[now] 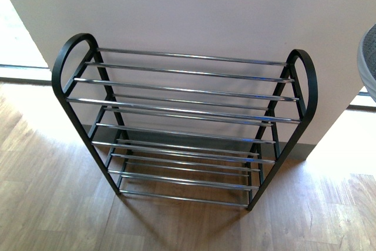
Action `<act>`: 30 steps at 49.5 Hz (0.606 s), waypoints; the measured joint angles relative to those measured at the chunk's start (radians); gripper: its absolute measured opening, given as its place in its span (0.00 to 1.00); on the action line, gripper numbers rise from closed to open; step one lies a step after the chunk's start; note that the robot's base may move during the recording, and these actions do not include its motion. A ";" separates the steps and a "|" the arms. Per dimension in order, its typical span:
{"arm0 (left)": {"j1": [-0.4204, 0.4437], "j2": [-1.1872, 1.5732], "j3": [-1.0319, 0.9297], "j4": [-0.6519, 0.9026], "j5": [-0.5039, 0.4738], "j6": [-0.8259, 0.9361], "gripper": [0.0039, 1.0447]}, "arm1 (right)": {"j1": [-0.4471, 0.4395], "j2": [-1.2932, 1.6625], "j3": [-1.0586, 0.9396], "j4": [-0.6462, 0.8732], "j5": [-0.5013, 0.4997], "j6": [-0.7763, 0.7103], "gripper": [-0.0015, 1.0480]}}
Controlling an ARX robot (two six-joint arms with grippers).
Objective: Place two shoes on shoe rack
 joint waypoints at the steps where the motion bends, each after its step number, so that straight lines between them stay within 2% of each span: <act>1: 0.000 0.000 0.000 0.000 0.001 0.000 0.01 | 0.000 0.000 0.000 0.000 0.000 0.000 0.01; 30: 0.001 0.000 -0.001 0.000 0.002 0.000 0.01 | -0.001 0.001 -0.001 0.000 0.003 0.000 0.01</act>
